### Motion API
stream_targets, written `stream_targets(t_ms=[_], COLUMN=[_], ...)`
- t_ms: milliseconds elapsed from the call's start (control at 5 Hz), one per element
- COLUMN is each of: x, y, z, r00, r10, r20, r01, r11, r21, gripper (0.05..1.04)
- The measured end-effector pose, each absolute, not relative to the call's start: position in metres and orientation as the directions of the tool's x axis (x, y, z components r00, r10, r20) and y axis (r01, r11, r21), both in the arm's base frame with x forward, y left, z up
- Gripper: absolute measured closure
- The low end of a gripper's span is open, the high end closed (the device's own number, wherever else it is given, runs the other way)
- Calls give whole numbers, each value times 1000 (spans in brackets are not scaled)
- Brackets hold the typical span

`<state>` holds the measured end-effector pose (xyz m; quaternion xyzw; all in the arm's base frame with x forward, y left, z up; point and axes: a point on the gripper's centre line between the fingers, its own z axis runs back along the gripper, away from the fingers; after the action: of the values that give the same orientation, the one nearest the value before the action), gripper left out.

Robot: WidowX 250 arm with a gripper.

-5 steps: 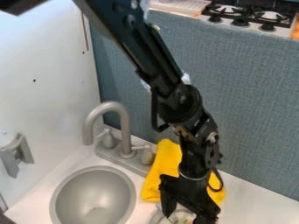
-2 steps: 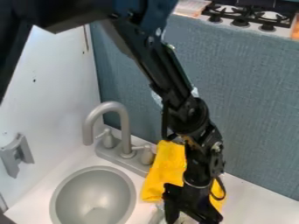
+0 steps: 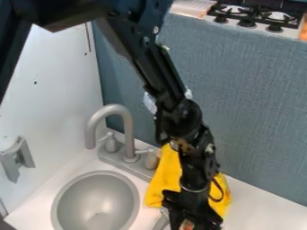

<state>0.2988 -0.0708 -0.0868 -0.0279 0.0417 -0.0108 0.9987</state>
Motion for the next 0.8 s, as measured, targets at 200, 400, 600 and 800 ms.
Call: stream_targets(t_ms=[200, 400, 600, 800], x=[289, 279, 247, 232], y=[-69, -67, -53, -28], z=[-83, -43, -28, -31], r00=[995, 999, 996, 989], r10=[-30, -31, -29, 10], r20=[-97, -32, -89, -147], r01=[25, 29, 28, -9], r11=[998, 997, 1000, 1000], r21=[-55, -66, -12, 9], gripper=[502, 502, 502, 502])
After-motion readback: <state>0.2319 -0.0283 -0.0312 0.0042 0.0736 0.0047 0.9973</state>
